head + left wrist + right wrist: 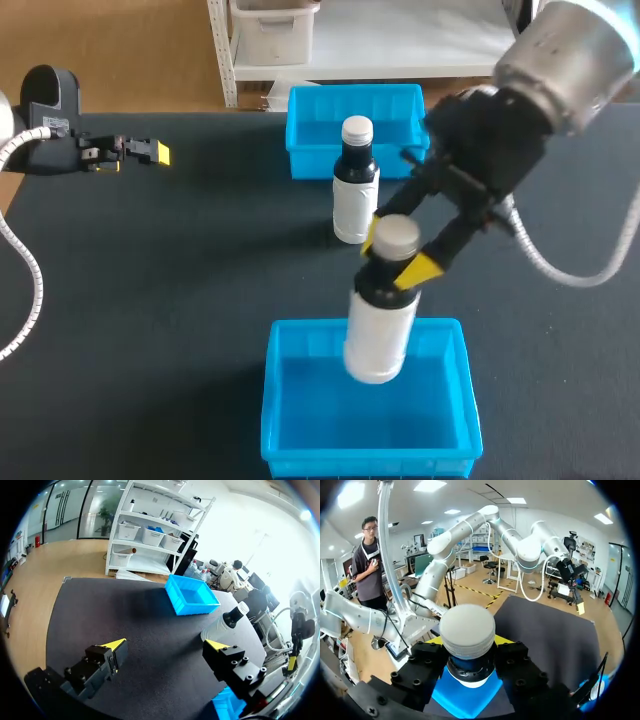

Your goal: Pick up the bottle, and place it in the far bin if it is heavy, or in the near bin if it is light.

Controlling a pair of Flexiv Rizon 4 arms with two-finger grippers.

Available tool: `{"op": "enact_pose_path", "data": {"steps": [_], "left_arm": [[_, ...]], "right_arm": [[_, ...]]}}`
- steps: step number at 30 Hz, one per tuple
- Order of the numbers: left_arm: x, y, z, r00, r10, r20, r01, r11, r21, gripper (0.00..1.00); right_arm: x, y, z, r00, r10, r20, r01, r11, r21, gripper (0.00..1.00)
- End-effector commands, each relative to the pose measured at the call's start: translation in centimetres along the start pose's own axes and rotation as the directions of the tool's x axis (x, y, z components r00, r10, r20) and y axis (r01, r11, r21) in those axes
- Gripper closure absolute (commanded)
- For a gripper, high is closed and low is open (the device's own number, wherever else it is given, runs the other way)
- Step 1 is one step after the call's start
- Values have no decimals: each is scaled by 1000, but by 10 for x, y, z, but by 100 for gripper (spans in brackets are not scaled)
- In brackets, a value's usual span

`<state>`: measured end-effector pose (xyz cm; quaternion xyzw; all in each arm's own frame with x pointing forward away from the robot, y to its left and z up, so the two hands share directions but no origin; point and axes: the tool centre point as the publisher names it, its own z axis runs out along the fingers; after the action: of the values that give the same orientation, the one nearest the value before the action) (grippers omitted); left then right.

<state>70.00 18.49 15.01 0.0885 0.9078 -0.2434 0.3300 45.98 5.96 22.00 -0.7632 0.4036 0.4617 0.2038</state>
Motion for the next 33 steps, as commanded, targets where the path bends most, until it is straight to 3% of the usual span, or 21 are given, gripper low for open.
{"op": "enact_pose_path", "data": {"steps": [1,14,33], "left_arm": [[0,0,0,1000,0,0,0,1000,0,0],[0,0,0,1000,0,0,0,1000,0,0],[0,0,0,1000,0,0,0,1000,0,0]], "right_arm": [[5,-18,18,1000,-12,14,13,997,-74,100],[20,-39,57,1000,-25,13,27,995,-98,100],[47,-35,82,999,-16,-45,13,998,-69,100]]}}
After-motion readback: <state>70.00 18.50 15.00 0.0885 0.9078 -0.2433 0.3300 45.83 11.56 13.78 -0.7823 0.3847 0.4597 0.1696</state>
